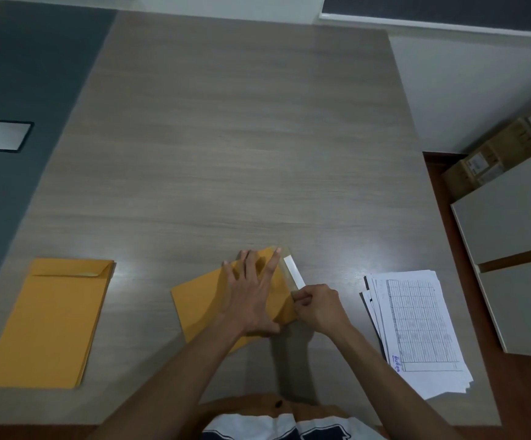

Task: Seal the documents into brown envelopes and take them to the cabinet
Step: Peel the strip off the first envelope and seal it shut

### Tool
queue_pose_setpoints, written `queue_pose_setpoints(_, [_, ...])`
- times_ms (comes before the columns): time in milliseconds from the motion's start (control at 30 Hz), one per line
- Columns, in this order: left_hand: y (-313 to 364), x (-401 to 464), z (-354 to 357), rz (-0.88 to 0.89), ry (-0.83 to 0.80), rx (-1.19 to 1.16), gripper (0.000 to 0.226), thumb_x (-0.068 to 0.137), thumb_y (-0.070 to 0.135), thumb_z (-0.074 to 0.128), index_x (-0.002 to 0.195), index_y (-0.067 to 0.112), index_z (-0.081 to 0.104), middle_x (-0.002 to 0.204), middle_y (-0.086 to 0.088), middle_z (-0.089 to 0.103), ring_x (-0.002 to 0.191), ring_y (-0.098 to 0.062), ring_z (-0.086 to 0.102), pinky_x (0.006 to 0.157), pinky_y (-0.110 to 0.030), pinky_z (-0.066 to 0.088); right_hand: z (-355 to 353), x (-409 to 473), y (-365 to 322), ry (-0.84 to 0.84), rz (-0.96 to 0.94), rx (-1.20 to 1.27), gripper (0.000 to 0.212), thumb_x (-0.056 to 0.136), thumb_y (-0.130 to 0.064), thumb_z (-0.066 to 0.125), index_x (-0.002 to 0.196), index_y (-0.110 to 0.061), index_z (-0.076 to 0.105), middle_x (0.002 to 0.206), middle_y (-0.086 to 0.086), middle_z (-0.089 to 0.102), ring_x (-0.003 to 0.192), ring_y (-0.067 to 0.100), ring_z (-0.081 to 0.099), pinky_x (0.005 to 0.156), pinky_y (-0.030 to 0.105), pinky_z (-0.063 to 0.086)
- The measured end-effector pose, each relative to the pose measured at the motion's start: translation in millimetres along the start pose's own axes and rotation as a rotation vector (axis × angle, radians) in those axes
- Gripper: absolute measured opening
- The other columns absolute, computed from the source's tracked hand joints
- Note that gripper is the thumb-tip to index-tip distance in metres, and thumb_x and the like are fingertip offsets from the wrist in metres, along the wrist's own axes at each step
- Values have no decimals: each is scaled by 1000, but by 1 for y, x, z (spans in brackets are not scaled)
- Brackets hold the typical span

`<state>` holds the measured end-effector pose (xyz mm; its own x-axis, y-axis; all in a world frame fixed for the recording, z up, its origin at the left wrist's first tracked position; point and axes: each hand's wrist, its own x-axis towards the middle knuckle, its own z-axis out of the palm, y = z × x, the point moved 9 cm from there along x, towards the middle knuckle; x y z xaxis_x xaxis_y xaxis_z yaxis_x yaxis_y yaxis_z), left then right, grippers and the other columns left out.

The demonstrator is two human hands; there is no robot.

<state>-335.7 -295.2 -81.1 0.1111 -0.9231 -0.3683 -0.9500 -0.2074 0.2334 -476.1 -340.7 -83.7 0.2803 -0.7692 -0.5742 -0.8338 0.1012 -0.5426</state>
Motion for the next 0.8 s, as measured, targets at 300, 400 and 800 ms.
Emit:
queue_pose_setpoints(300, [4, 0, -3, 23, 27, 7, 153, 47, 69, 78, 142, 33, -36, 155, -19, 6, 144, -41, 0, 108, -70, 12, 6, -2, -2, -172, 124, 17, 18, 93, -20, 55, 105, -16, 67, 67, 10, 71, 37, 10, 57, 41, 21, 46])
queue_pose_setpoints(400, [1, 1, 1, 17, 25, 9, 151, 48, 69, 77, 142, 34, -37, 156, -19, 5, 144, -41, 0, 109, -70, 11, 8, 1, 0, -182, 133, -65, 27, 95, -29, 51, 107, -12, 68, 68, 9, 69, 37, 12, 53, 43, 19, 44])
queue_pose_setpoints(800, [-7, 21, -1, 26, 61, 134, 87, 69, 76, 59, 141, 31, 36, 156, -4, 19, 144, -29, 11, 107, -56, 24, -27, 42, -29, 86, -146, -239, 14, 85, -19, 64, 93, -13, 73, 90, 4, 71, 78, 19, 67, 70, 30, 56])
